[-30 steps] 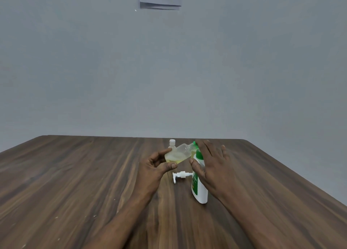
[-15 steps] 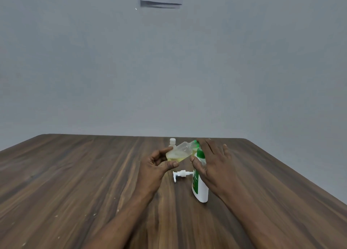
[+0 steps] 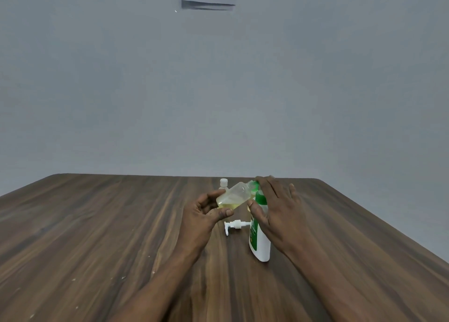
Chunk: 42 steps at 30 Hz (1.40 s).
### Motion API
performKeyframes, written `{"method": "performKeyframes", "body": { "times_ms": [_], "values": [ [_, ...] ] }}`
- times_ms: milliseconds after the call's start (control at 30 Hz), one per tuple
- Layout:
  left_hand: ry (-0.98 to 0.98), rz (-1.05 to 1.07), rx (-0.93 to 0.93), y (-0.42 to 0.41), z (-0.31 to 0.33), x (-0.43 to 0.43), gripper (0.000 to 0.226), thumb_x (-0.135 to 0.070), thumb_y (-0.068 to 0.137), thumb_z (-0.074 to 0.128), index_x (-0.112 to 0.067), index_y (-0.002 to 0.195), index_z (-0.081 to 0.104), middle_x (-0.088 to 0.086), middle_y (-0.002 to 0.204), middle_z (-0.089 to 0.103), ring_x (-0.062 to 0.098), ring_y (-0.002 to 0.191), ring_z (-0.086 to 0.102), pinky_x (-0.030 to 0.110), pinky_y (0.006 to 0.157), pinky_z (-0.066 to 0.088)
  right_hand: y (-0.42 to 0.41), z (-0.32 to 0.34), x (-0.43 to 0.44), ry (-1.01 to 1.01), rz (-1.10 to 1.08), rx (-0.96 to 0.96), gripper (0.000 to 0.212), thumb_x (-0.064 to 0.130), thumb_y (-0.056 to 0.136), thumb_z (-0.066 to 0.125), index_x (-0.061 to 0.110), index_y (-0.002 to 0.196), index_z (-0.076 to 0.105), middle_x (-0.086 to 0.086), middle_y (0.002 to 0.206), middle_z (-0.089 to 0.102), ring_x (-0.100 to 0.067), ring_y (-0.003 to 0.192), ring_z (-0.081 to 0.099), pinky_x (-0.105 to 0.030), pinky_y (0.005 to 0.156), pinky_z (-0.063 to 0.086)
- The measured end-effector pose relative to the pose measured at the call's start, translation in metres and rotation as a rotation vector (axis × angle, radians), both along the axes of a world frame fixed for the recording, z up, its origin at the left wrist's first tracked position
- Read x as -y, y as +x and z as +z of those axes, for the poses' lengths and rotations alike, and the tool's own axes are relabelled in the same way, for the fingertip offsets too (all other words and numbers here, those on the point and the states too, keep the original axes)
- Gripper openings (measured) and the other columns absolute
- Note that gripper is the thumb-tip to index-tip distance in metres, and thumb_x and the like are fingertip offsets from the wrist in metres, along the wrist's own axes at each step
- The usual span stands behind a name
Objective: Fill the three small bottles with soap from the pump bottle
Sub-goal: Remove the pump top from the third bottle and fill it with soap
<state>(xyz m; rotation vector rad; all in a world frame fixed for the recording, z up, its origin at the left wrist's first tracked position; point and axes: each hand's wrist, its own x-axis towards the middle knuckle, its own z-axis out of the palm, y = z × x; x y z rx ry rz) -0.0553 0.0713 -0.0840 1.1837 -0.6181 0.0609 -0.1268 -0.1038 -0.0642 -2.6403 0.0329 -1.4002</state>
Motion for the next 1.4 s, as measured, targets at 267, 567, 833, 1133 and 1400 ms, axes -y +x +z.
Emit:
{"method": "performKeyframes", "body": {
  "times_ms": [267, 567, 833, 1133, 1400],
  "values": [
    [0.016, -0.002, -0.004, -0.001, 0.001, 0.001, 0.045, 0.011, 0.073, 0.079, -0.007, 0.113, 0.07, 0.002, 0.109, 0.077, 0.016, 0.1, 0.073, 0.02, 0.074, 0.058, -0.001, 0.001, -0.001, -0.021, 0.001, 0.022, 0.055, 0.052, 0.091, 0.045, 0.02, 0.135, 0.051, 0.005, 0.132, 0.057, -0.014, 0.124, 0.049, -0.054, 0.107, 0.037],
    [0.049, 0.043, 0.027, 0.0, 0.009, -0.004, 0.045, 0.01, 0.074, 0.079, -0.004, 0.115, 0.07, 0.007, 0.103, 0.078, 0.019, 0.1, 0.074, 0.023, 0.078, 0.059, -0.007, 0.008, -0.001, -0.028, -0.003, -0.06, 0.055, 0.054, 0.092, 0.038, 0.021, 0.132, 0.055, 0.006, 0.127, 0.059, -0.019, 0.116, 0.058, -0.055, 0.106, 0.039],
    [0.018, 0.057, 0.016, -0.004, 0.006, 0.0, 0.045, 0.009, 0.075, 0.079, -0.006, 0.116, 0.07, 0.007, 0.103, 0.078, 0.02, 0.1, 0.074, 0.025, 0.082, 0.06, -0.009, 0.008, -0.005, -0.028, -0.036, -0.085, 0.062, 0.056, 0.09, 0.04, 0.019, 0.139, 0.049, 0.002, 0.138, 0.056, -0.021, 0.124, 0.056, -0.055, 0.107, 0.038],
    [0.024, 0.04, 0.009, -0.002, 0.003, -0.002, 0.046, 0.009, 0.075, 0.079, -0.006, 0.117, 0.07, 0.007, 0.106, 0.077, 0.02, 0.101, 0.074, 0.023, 0.078, 0.059, -0.008, 0.007, -0.006, -0.016, -0.022, -0.097, 0.06, 0.053, 0.091, 0.038, 0.017, 0.138, 0.051, 0.002, 0.134, 0.057, -0.022, 0.12, 0.056, -0.055, 0.107, 0.039],
    [0.018, 0.051, 0.005, -0.002, 0.004, 0.0, 0.045, 0.007, 0.075, 0.08, -0.007, 0.116, 0.07, 0.006, 0.107, 0.077, 0.019, 0.102, 0.073, 0.022, 0.079, 0.059, -0.009, 0.018, 0.0, -0.067, 0.06, -0.103, 0.055, 0.05, 0.094, 0.042, 0.014, 0.133, 0.05, 0.001, 0.126, 0.055, -0.018, 0.122, 0.047, -0.024, 0.106, 0.029]
  ]
}}
